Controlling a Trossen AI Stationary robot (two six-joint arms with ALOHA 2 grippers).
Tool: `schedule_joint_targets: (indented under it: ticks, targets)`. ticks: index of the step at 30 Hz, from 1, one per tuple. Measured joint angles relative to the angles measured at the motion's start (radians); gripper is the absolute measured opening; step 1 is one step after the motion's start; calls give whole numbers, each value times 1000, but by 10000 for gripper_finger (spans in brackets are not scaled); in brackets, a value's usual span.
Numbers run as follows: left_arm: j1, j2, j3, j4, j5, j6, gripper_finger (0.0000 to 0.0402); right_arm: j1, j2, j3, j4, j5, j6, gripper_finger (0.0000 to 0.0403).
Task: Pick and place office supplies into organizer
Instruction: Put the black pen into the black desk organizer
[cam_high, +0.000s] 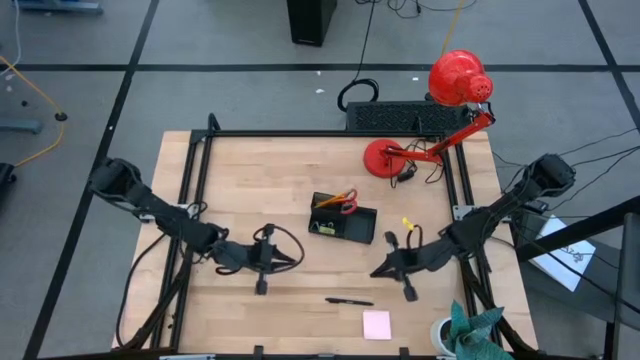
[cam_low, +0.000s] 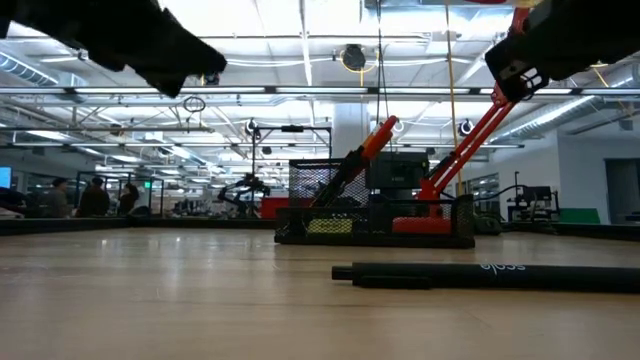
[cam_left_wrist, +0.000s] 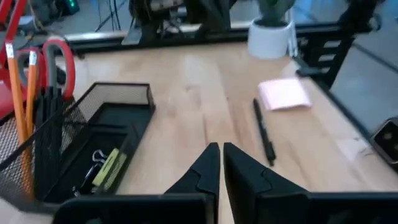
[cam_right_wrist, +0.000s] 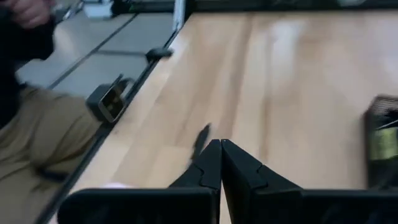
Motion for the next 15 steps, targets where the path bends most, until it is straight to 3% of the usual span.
schedule_joint_targets:
  ticks: [4,15]
  targets:
    - [16,-1,-54,51,-2,-6,36,12,97,98,-49,-72,22,29]
    - [26,-2,-67,104,-15,-20,37,35,442,376,-244,-127,90,150]
